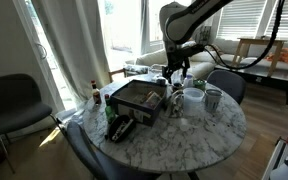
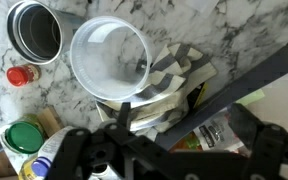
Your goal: Empty the plastic cup into the blue box and put it on the table
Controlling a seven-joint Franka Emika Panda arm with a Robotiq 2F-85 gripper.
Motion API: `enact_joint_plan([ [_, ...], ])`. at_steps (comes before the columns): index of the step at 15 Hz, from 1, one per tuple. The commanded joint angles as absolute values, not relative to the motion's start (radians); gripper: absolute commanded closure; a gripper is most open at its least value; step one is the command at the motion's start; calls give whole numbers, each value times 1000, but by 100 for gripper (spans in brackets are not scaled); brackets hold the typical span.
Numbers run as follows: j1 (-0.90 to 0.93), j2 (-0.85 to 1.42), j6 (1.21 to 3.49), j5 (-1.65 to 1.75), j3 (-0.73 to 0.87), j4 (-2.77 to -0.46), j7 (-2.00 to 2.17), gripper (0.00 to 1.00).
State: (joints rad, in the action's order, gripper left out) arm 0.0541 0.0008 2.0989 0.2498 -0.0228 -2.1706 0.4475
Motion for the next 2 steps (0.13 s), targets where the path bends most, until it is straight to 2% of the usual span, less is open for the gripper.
enact_joint_plan([
  [1, 48, -3, 2097, 249, -29, -2169, 448, 0],
  [2, 47, -1, 2097, 249, -29, -2169, 448, 0],
])
